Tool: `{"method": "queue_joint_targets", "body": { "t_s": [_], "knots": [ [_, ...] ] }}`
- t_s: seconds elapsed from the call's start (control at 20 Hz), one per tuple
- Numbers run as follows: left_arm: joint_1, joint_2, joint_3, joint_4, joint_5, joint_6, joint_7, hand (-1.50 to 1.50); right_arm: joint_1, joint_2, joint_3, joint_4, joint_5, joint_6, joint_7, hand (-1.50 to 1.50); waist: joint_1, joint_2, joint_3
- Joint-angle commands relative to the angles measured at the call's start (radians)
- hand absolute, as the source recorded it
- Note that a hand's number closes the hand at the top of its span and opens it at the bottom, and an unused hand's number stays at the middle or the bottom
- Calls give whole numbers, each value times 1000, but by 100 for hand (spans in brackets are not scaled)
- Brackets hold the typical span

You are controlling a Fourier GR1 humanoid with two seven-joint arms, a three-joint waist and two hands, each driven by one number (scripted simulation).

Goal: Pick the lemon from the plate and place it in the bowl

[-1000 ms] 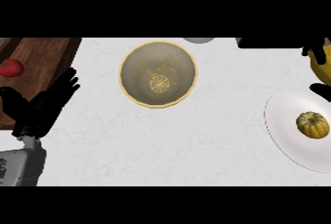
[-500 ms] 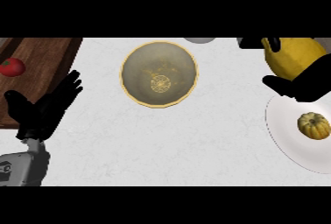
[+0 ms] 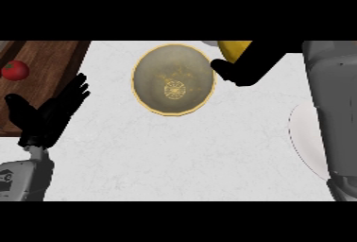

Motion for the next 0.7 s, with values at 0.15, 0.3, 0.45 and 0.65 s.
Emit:
{"method": "queue_joint_targets", "body": {
  "t_s": [0.15,0.3,0.45,0.65],
  "knots": [
    [19,9,7,-1,14,-30,-12,0,-144,120,67,317,169,-199,-41,150,24,6,0],
    [4,-19,-15,36,-32,4,-36,0,-151,188,95,397,212,-271,-56,150,9,4,0],
    [2,-2,-3,5,-6,-20,-27,0,-167,151,38,593,229,-368,-222,150,25,11,0],
    [-28,-4,-2,31,-11,-17,-27,0,-254,187,19,784,226,-379,-290,150,26,13,0]
  ]
}}
